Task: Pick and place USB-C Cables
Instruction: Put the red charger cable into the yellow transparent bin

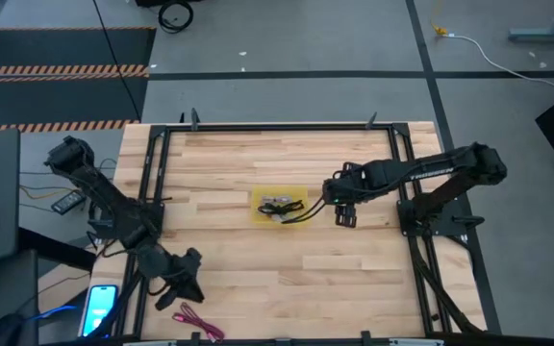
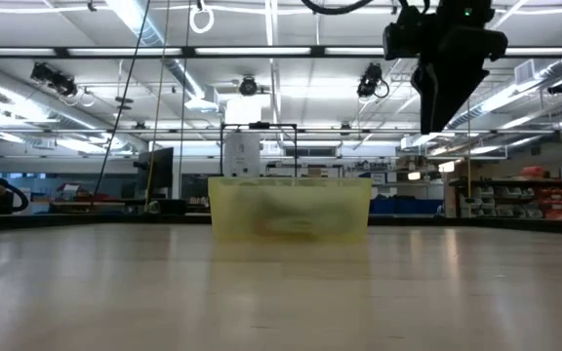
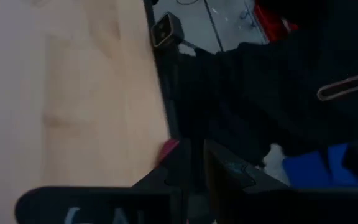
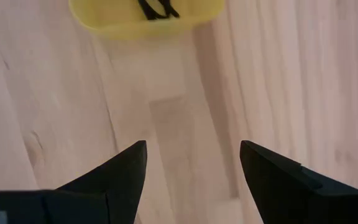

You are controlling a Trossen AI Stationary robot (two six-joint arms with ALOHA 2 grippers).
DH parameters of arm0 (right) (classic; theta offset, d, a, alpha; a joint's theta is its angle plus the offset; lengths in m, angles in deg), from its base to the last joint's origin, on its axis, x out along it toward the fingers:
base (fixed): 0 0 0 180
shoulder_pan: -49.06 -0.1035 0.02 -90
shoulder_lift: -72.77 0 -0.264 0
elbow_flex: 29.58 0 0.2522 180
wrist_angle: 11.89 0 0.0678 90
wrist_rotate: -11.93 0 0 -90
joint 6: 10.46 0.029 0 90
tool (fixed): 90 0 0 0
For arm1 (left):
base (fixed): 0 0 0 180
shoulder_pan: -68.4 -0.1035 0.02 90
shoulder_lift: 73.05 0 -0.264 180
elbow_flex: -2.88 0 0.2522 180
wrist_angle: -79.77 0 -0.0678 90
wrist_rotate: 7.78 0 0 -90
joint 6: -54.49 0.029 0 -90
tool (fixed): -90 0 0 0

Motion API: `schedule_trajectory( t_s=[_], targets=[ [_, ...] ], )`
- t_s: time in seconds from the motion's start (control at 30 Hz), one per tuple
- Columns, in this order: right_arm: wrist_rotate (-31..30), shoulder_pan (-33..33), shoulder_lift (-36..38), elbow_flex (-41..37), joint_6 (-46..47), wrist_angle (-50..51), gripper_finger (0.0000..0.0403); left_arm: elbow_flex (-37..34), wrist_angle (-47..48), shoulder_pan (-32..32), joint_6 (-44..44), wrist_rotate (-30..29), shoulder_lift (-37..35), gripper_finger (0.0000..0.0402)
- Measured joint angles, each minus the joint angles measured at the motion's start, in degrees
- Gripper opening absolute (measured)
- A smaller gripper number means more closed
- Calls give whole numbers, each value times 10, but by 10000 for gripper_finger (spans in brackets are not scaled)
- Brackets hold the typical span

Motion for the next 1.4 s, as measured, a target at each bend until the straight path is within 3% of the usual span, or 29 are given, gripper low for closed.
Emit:
schedule_trajectory(
  t_s=[0.27,0.5,0.63,0.73,0.93,1.4],
  targets=[
    [18,-30,8,-32,23,-67,264,122,91,14,-29,-1,108,50],
    [20,-77,8,-32,48,-101,264,285,359,21,-30,39,239,50],
    [20,-100,8,-32,76,-109,264,341,446,31,-30,88,298,50],
    [20,-117,8,-32,92,-115,264,358,440,39,-25,126,322,50],
    [18,-135,8,-32,109,-132,264,369,431,53,-36,96,333,63],
    [13,-137,7,-32,115,-141,264,339,440,59,-47,73,356,224]
  ],
)
